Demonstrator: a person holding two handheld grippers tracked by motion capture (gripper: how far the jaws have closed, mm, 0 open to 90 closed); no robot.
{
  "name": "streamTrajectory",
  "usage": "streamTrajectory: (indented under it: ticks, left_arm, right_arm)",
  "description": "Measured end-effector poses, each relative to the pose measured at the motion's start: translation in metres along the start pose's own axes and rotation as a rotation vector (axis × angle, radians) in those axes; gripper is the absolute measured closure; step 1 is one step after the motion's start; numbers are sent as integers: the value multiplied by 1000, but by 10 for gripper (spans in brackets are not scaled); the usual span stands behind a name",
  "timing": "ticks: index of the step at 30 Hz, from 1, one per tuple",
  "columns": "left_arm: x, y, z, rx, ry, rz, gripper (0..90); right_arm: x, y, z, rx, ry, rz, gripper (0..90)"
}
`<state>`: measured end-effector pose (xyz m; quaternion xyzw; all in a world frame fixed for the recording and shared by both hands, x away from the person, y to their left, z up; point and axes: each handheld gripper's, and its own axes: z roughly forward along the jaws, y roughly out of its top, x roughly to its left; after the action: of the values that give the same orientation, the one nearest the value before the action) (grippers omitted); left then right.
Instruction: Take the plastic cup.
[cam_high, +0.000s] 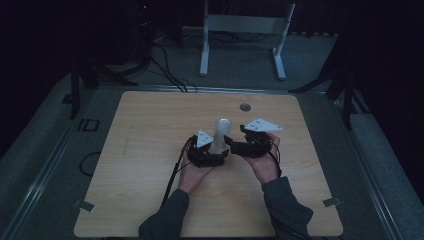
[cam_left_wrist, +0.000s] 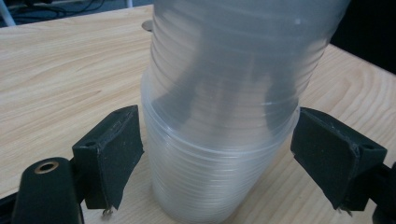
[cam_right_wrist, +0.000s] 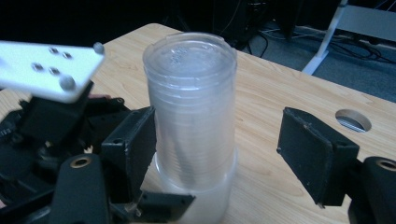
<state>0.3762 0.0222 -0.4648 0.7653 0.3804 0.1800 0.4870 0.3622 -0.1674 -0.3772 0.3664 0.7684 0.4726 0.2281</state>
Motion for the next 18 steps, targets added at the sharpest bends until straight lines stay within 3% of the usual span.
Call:
streamTrajectory:
  ticks: [18]
  left_arm:
    - [-2,-1,1,-14,25,27,211]
  right_arm:
    - [4,9,16,13,21,-20,316]
